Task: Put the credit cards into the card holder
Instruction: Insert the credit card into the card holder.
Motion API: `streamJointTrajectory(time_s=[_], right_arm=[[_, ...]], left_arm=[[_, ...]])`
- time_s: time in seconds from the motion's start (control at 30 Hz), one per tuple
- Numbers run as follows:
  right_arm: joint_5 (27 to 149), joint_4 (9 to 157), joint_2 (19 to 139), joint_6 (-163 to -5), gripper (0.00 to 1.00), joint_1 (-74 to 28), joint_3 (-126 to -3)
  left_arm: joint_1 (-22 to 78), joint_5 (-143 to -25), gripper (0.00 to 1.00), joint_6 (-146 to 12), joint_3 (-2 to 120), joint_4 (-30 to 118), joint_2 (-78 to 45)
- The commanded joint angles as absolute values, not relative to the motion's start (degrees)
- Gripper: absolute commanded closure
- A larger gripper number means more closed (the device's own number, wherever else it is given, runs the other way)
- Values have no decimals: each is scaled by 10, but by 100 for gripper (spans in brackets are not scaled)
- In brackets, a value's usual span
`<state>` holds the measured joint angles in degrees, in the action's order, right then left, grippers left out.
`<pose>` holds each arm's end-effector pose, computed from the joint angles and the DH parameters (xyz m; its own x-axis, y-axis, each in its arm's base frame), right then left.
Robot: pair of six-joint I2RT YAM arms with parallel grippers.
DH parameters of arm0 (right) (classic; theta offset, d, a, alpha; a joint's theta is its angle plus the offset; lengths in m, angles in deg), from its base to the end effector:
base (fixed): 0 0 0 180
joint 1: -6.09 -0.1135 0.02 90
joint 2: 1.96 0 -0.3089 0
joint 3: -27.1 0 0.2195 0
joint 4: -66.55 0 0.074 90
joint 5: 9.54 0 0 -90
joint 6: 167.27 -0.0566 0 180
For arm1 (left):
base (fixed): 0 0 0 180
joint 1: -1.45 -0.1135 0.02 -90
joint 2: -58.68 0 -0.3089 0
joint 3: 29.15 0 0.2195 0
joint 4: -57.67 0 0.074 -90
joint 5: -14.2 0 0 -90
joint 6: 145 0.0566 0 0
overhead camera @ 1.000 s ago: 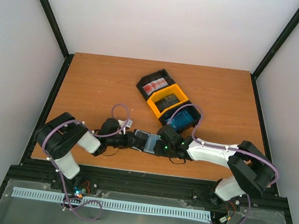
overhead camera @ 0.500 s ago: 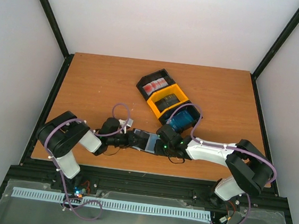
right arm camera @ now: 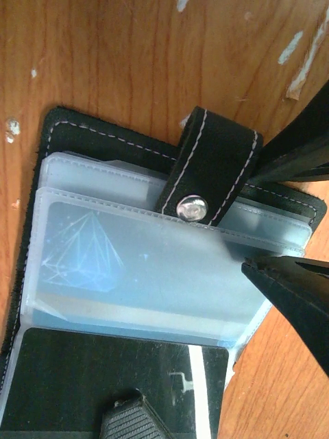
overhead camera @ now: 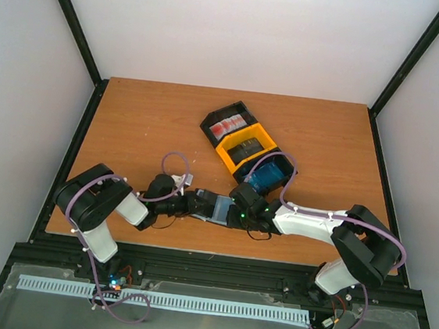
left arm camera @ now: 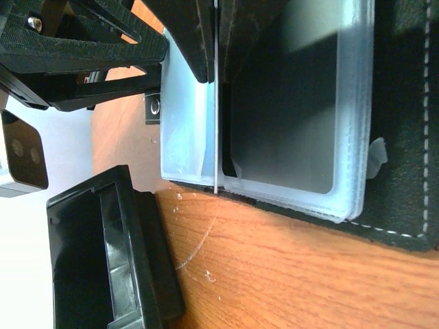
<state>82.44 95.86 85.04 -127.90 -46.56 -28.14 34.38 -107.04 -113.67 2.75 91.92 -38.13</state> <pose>0.1523 0.2028 0.1922 -0.9588 0.0171 -0.2835 -0.0999 0.9140 0.3931 0.1981 -0.1633 0.1590 -0.9394 -0.2617 -0.2214 0.0708 0.4838 -0.8723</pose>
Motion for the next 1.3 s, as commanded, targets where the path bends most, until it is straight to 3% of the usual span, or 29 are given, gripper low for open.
streamJointTrajectory(time_s=[0.0, 1.27], right_arm=[[821, 978, 873, -1287, 68, -470, -276], [824, 971, 872, -1286, 68, -470, -277]], left_arm=[[355, -1046, 99, -1152, 17, 945, -372], [391, -1069, 99, -1191, 42, 949, -414]])
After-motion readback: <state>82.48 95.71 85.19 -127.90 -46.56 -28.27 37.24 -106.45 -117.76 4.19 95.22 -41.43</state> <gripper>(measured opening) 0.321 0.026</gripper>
